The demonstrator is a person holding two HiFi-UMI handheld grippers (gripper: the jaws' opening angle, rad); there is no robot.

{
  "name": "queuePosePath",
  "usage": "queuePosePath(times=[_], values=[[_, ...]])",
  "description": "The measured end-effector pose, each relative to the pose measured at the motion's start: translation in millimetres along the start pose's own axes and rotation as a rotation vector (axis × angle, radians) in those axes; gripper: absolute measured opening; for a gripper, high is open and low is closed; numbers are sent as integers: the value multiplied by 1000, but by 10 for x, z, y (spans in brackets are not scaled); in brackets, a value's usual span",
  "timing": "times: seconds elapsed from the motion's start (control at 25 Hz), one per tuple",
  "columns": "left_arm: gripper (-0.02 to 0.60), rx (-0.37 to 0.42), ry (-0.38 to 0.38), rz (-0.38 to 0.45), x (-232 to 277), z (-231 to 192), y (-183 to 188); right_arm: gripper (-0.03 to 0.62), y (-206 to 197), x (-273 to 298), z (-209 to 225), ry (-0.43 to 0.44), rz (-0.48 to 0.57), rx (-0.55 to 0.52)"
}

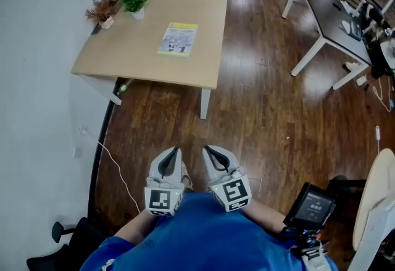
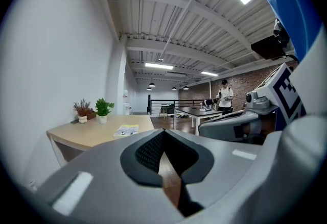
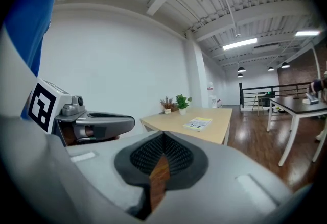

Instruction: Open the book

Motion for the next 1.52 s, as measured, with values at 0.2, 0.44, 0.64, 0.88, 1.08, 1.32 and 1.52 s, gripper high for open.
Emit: queuePosePath(times=[0.2, 0.44, 0.64, 0.88, 1.08, 1.32, 1.52], values=[[6, -27, -61, -7, 333, -601, 102, 3, 193, 659, -7, -54, -8, -22], [6, -35, -120, -7, 653, -1243, 41, 3, 304, 1349, -62, -87, -13, -55], [6, -54, -142, -27, 848, -1603, -64, 3, 301, 1727, -107, -105, -44, -42], [6, -88, -143, -54, 1172, -1849, -88, 3, 309, 2085, 74, -109, -57, -16], [6, -73, -112, -91, 1592, -2102, -72, 3, 374, 2496, 375, -89, -52, 0], [6, -53, -82, -134, 2232, -2352, 31, 3, 482, 2951, 872, -68, -72, 52], [6, -59, -74, -154, 2633, -2406, 69, 3, 468, 3224, 1230, -64, -71, 85]])
Point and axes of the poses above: the fingertips, and each gripper's own axes: x forward along the fingers, z to its right, y out of its top, the point moved 3 cm from there along -x, backward along the fingers, and after that the axes turned 4 degrees about -y, right-handed, at the moved point
